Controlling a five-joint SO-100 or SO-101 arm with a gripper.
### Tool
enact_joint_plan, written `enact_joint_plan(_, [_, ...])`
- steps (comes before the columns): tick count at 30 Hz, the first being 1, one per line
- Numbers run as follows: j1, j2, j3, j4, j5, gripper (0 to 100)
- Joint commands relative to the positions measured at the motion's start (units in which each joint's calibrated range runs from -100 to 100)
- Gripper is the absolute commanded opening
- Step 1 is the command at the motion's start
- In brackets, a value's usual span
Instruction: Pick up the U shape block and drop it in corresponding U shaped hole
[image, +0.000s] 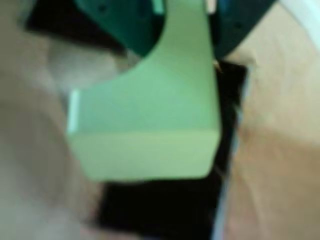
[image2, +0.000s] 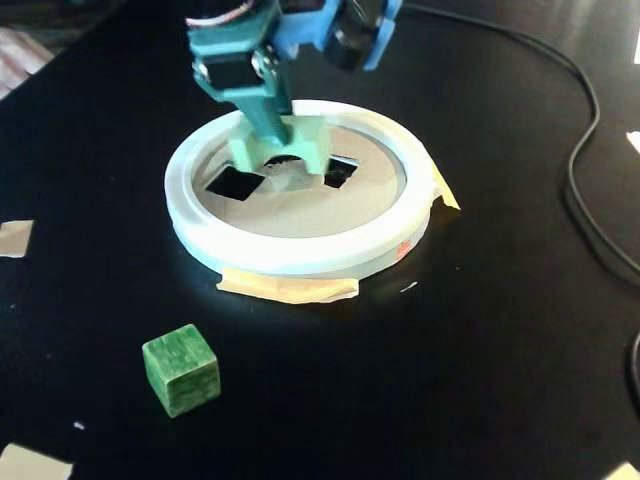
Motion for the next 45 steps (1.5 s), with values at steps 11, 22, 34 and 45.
enact_joint_plan(11, [-0.1,3.2,-5.0,-8.9,-0.5,2])
enact_joint_plan(22, [0.6,2.5,-5.0,-8.9,0.1,21])
enact_joint_plan(34, [-1.5,-0.1,-8.9,-7.2,0.2,67])
enact_joint_plan(45, [-7.3,-12.7,-9.0,11.8,1.9,67])
